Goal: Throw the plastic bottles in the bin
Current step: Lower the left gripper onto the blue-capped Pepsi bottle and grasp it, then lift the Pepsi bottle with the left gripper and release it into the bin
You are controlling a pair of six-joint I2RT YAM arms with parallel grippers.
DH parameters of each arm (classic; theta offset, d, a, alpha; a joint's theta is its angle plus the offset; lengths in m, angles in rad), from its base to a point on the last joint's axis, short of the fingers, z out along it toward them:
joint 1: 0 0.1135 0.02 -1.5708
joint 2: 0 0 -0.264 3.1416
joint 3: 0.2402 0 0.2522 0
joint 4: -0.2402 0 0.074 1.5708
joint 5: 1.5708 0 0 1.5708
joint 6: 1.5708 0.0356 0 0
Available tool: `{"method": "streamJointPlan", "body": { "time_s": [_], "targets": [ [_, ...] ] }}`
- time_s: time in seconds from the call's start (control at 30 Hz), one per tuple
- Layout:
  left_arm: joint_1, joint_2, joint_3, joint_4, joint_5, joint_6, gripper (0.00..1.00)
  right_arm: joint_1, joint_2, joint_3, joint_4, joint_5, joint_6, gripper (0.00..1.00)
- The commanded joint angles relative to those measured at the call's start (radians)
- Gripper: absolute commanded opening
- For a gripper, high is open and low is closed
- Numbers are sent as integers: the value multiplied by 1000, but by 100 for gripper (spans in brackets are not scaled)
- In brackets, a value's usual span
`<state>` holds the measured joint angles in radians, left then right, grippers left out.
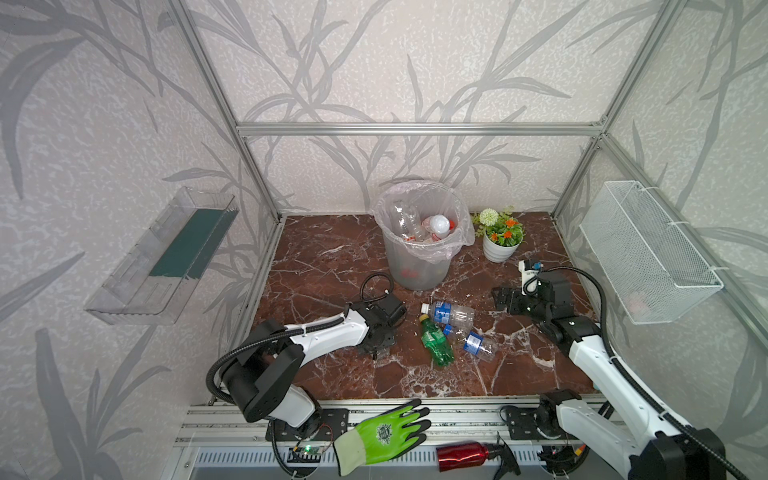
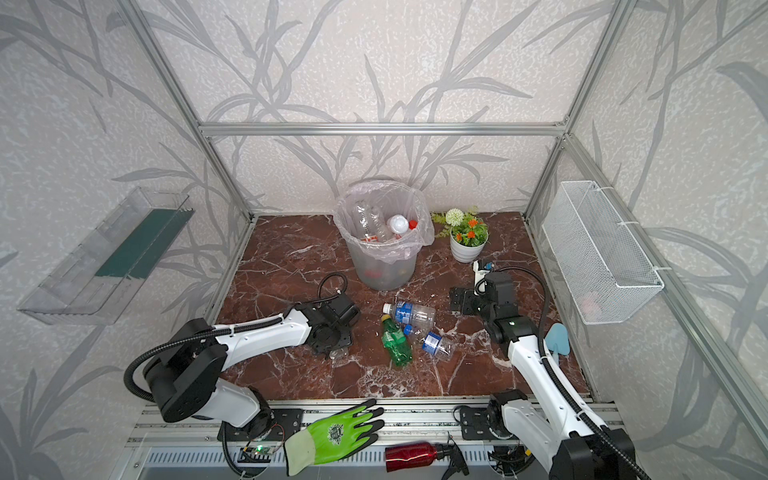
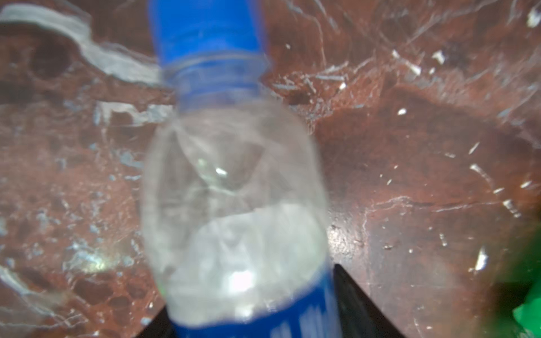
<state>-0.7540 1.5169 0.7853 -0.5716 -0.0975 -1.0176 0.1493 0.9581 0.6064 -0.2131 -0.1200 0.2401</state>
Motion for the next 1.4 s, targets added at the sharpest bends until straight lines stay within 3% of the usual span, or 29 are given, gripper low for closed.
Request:
{"method": "streamJointPlan", "body": {
  "time_s": [0.0,0.17,0.3,0.47,0.6,0.77,0.9,1.0,1.1,1.23,1.37],
  "targets": [
    [7,2,12,22,7,17,48,3,-18,-10,2,11,1,95],
    [8,-78,31,-15,-52,36,41,3,-11,-14,5,12,1,95],
    [10,-225,89,-84,-184,83,40,3,-2,-18,15,10,9,95],
    [25,-440,169,2,-425,277,40,3,-1,-25,45,5,32,95],
    [66,-516,268,221,-476,530,39,3,-1,-24,57,-4,42,95],
    [124,-399,504,360,-364,743,38,3,-15,-17,46,2,43,95],
    [158,-202,714,389,-208,788,37,3,-36,-16,37,7,42,95],
    [161,-13,901,278,-73,756,38,3,-48,-11,21,9,39,95],
    [161,172,1066,136,31,704,53,3,-65,-12,4,19,35,95],
    [160,360,1286,-113,1,681,74,3,-86,4,-28,24,19,95],
    [162,340,1268,-138,-63,682,85,3,-106,14,-52,40,1,96]
  ]
}}
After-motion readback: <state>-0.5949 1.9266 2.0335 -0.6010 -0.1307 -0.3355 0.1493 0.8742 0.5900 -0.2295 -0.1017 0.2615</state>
